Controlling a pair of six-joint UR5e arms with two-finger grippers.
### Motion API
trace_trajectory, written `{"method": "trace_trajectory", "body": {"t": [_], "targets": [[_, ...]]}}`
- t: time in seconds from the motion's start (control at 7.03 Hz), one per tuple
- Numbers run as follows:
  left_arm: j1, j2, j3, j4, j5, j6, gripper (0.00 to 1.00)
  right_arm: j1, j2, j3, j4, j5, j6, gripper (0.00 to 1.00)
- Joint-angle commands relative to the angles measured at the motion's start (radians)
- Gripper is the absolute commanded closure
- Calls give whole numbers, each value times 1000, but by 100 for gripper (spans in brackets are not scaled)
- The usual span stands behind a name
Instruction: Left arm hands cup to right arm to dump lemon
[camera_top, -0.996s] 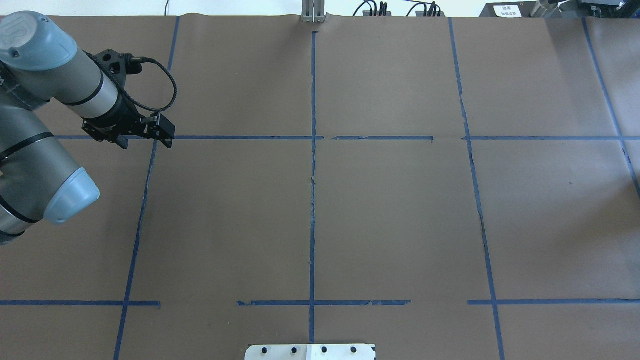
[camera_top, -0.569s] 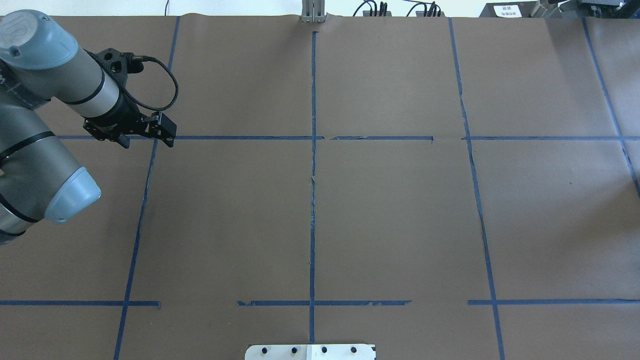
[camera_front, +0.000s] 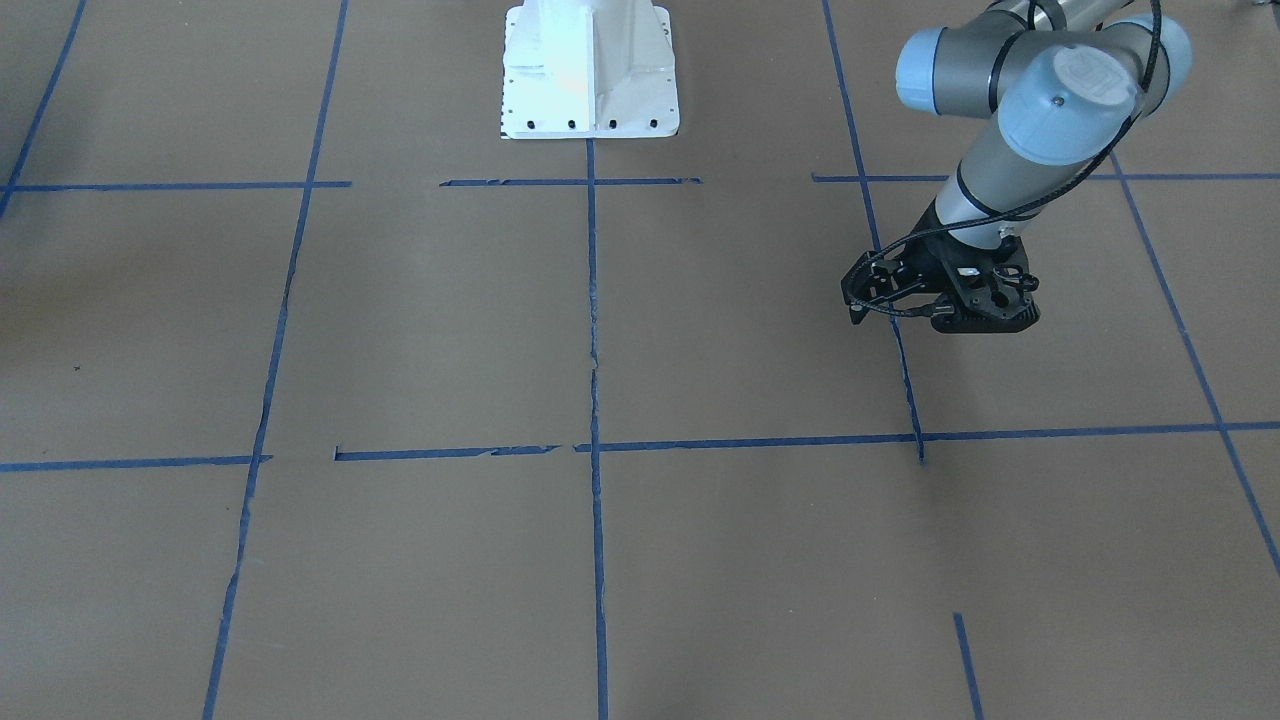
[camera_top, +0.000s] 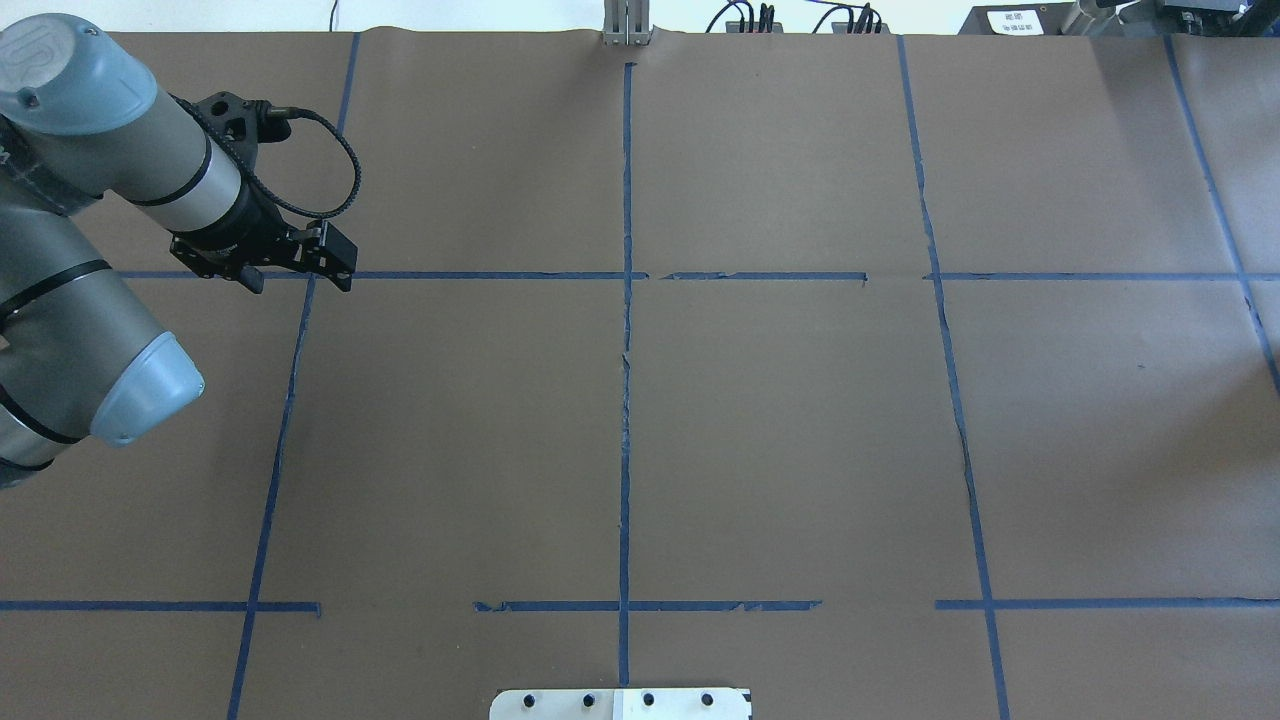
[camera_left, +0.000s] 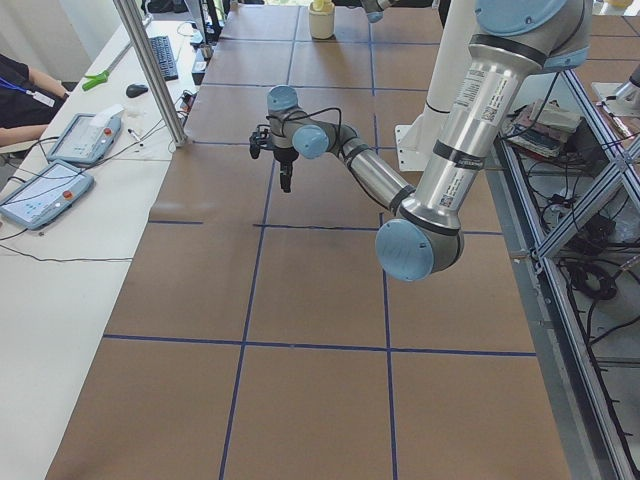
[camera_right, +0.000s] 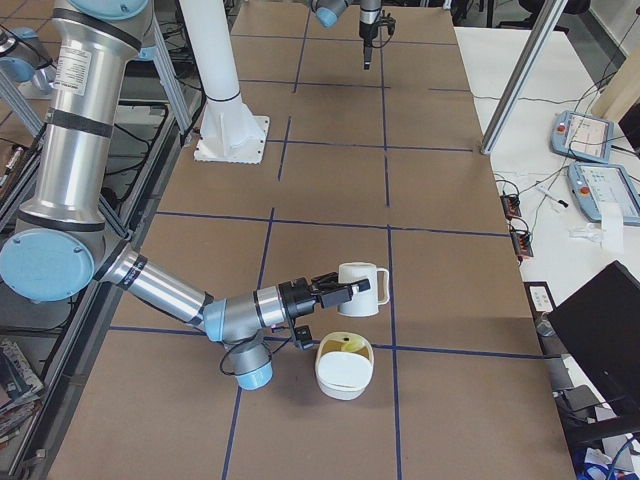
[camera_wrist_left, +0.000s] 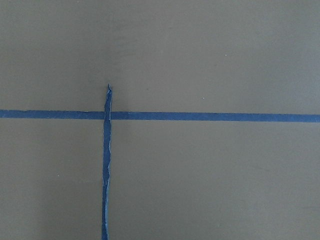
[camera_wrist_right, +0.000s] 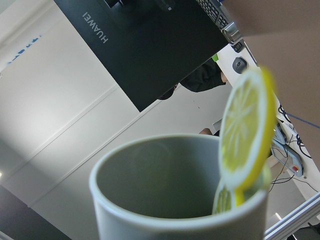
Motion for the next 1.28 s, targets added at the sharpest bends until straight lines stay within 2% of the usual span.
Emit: {"method": "trace_trajectory", "body": {"t": [0.0,0.43,0.71,0.85,1.0,1.14], "targets": [[0,-1,-5,0,0,1,0,7,-1,0,1,-1,33,93],[0,1,-2,0,0,1,0,7,-1,-2,1,-1,11,92],[3,-1,4,-1,0,2,0,4,1,-2,-22,22,-153,91],[5,-1,6,-1,0,2,0,4,2,8,-60,55,-209,91],[5,-1,9,-1,0,4,0,37,4,38,-104,142,-292,91],[5,-1,9,-1,0,7,0,97,24,98,-204,239,-393,91]]}}
